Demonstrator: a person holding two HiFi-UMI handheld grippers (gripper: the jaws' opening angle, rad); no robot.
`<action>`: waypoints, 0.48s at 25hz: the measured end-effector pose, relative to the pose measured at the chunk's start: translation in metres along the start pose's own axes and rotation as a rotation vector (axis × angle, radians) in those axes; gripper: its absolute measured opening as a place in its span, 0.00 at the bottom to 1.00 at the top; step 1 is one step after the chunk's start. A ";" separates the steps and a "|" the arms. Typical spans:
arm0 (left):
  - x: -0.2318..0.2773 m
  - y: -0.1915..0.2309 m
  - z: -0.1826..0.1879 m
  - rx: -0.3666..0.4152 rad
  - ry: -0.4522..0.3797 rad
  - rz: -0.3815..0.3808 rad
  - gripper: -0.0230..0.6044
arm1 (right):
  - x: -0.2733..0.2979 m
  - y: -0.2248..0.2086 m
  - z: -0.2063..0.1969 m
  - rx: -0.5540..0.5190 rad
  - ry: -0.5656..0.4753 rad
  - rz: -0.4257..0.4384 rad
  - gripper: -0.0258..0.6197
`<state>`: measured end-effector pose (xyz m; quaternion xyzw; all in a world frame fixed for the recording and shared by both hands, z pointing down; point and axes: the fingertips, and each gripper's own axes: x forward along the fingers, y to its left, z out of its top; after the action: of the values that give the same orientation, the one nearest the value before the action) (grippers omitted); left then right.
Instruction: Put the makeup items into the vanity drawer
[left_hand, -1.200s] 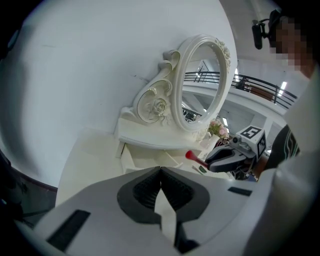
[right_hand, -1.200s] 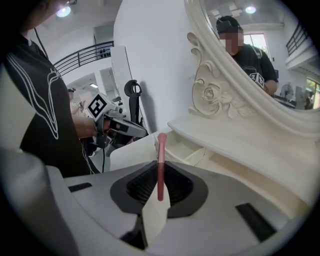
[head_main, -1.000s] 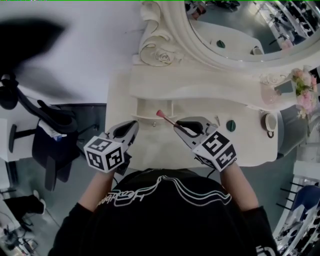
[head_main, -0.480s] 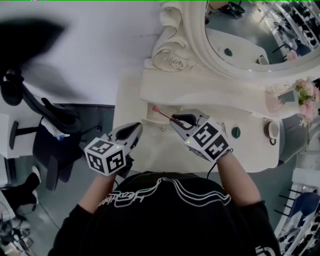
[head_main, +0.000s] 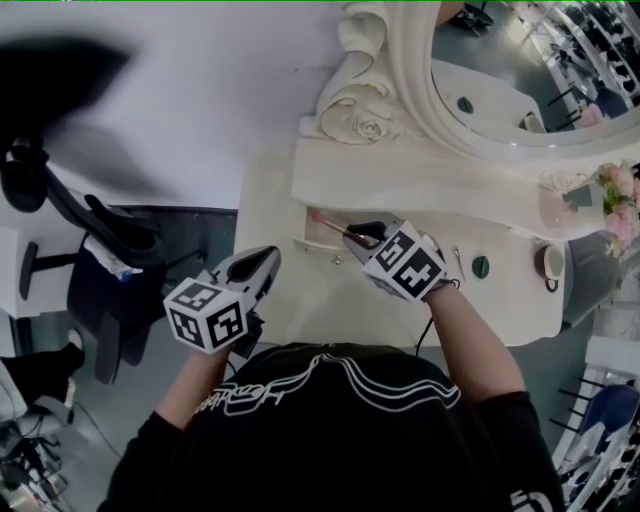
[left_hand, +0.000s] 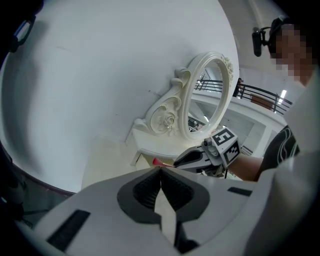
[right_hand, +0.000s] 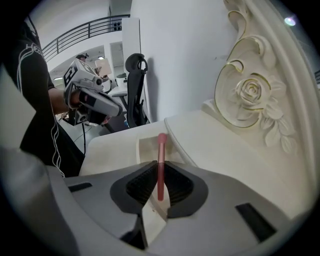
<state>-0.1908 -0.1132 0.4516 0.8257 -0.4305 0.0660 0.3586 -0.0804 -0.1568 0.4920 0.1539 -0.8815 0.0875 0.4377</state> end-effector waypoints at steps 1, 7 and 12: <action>0.000 0.002 -0.001 -0.001 0.001 0.001 0.07 | 0.003 -0.001 -0.001 -0.004 0.010 0.001 0.14; 0.002 0.008 -0.004 -0.012 0.010 0.000 0.07 | 0.016 -0.005 -0.001 0.007 0.040 0.005 0.14; 0.004 0.014 -0.004 -0.016 0.015 -0.003 0.07 | 0.018 -0.005 0.002 0.013 0.031 0.018 0.14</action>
<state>-0.1981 -0.1186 0.4637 0.8230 -0.4270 0.0678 0.3685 -0.0903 -0.1658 0.5056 0.1473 -0.8753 0.0998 0.4496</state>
